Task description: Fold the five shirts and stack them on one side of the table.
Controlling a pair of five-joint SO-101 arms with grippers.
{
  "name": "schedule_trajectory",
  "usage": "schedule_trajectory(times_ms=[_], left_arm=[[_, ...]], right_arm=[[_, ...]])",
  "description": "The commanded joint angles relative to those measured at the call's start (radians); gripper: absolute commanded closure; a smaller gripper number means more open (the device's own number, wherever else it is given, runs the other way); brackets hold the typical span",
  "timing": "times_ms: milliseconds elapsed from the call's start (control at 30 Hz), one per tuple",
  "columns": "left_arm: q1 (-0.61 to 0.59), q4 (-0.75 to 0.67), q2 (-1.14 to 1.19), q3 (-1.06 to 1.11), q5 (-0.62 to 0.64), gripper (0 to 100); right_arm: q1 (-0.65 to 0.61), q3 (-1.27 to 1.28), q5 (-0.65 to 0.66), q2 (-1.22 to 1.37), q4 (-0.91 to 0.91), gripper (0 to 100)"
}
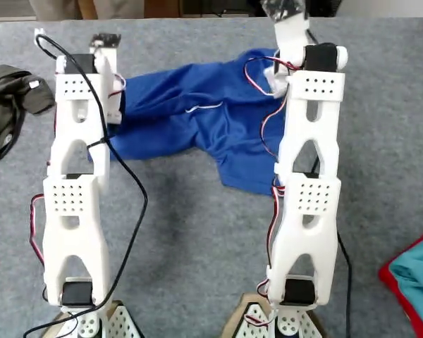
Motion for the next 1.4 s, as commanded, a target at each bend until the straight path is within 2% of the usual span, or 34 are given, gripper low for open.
schedule_trajectory(times_ms=[0, 233, 400, 533, 667, 800, 1000, 1133, 1367], left_arm=[[-0.017, 0.012, -0.018, 0.060, -0.009, 98], [-0.112, 0.012, -0.021, 0.074, -0.015, 98], [-0.140, 0.012, -0.012, 0.075, -0.081, 98], [-0.149, 0.012, -0.013, 0.077, -0.084, 98], [-0.143, 0.011, -0.012, 0.081, -0.084, 98], [-0.135, 0.011, -0.010, 0.083, -0.086, 98], [-0.126, 0.011, -0.010, 0.084, -0.086, 98], [-0.126, 0.011, -0.010, 0.084, -0.086, 98], [-0.127, 0.011, -0.010, 0.084, -0.086, 98]], right_arm=[[0.015, -0.048, 0.012, -0.133, 0.084, 99.2], [0.094, -0.053, 0.012, -0.134, 0.083, 99.2], [0.127, -0.053, 0.012, -0.136, 0.084, 99.2], [0.136, -0.027, 0.012, -0.160, 0.084, 99.2], [0.124, 0.120, 0.098, -0.237, 0.084, 99.2], [0.068, 0.420, 0.195, -0.371, 0.084, 99.2], [-0.002, 0.802, 0.201, -0.506, -0.002, 99.2], [-0.002, 0.912, 0.206, -0.518, -0.072, 99.2], [0.012, 0.940, 0.207, -0.516, -0.071, 99.2]])
